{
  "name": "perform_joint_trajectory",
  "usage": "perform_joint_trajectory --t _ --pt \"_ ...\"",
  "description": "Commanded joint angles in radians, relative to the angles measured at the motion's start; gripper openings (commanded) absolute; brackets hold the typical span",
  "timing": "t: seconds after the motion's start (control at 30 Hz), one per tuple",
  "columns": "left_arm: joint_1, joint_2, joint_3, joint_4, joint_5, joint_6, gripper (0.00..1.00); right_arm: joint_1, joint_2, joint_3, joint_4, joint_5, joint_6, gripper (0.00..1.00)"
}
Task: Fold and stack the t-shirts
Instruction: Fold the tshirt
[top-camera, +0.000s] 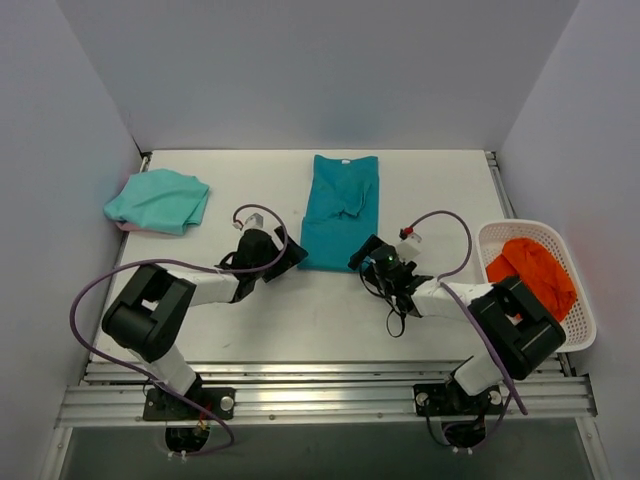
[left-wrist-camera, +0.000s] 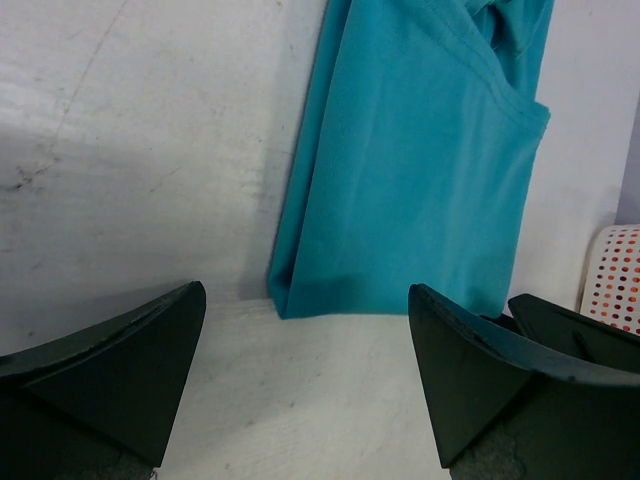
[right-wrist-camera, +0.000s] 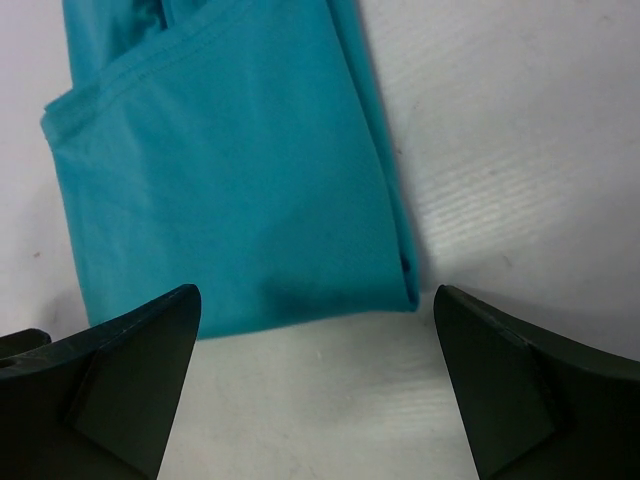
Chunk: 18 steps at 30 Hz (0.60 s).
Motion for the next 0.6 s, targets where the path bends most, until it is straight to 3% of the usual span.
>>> perform_joint_trajectory --t 0.0,0.1,0.13,0.17,0.3,0.57 --pt "-0.003 0.067 0.021 0.029 0.009 -0.025 0.94 0.002 0.099 0.021 -0.008 -0.039 0.011 0.99" --pt "-0.003 0.093 0.024 0.049 0.009 -0.037 0.94 0.002 0.139 0.037 -0.001 -0.042 0.013 0.96" --pt "-0.003 0.096 0.024 0.055 0.009 -0.039 0.94 0.002 0.143 0.04 0.0 -0.043 0.014 0.91" --pt "-0.003 0.099 0.025 0.058 0.009 -0.04 0.94 0.002 0.148 0.043 0.0 -0.043 0.013 0.76" --pt "-0.003 0.101 0.025 0.061 0.061 -0.052 0.94 0.001 0.169 0.054 -0.007 -0.037 0.014 0.6" --pt "-0.017 0.087 -0.03 0.093 0.092 -0.094 0.95 -0.001 0.186 0.049 -0.006 -0.033 0.02 0.43"
